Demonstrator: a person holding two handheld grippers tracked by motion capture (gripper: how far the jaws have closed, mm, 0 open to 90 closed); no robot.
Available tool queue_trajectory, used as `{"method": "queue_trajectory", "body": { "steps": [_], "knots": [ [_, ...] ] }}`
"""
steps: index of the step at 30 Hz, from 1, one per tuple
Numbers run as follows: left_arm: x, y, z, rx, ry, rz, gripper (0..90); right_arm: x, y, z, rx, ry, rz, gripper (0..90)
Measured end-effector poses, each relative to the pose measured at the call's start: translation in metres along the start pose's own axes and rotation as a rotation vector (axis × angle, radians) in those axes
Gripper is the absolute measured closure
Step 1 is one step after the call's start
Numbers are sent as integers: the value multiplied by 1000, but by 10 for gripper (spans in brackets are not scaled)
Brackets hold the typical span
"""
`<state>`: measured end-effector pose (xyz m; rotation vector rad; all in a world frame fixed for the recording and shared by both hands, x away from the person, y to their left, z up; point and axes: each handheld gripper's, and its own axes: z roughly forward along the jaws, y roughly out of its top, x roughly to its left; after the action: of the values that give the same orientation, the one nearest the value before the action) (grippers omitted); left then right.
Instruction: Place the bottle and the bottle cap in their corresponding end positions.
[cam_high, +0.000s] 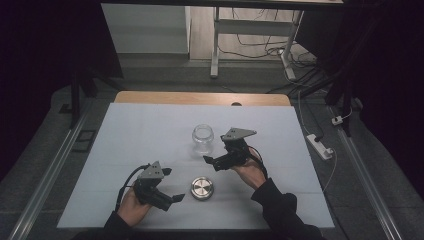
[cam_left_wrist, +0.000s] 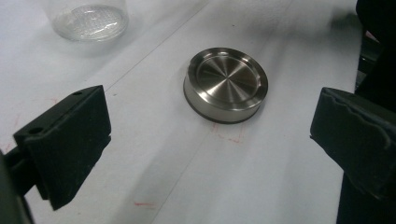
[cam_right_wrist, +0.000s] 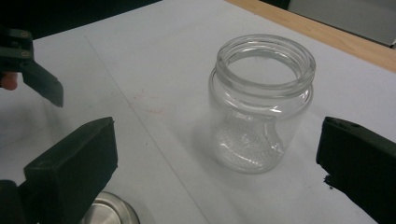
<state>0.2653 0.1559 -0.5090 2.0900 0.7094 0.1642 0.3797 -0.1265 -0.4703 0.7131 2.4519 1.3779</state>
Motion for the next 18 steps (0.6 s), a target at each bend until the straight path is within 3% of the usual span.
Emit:
{"method": "queue_trajectory", "body": {
  "steps": [9, 13, 18],
  "knots": [
    [1, -4, -8, -15, 15, -21, 0, 3, -4, -9, -5, -4, 8, 0],
    [2, -7, -14, -28, -1, -37, 0, 5, -8, -12, -1, 5, 18, 0],
    [0, -9, -20, -31, 4, -31, 0, 10, -8, -16, -1, 22, 16, 0]
  ]
}}
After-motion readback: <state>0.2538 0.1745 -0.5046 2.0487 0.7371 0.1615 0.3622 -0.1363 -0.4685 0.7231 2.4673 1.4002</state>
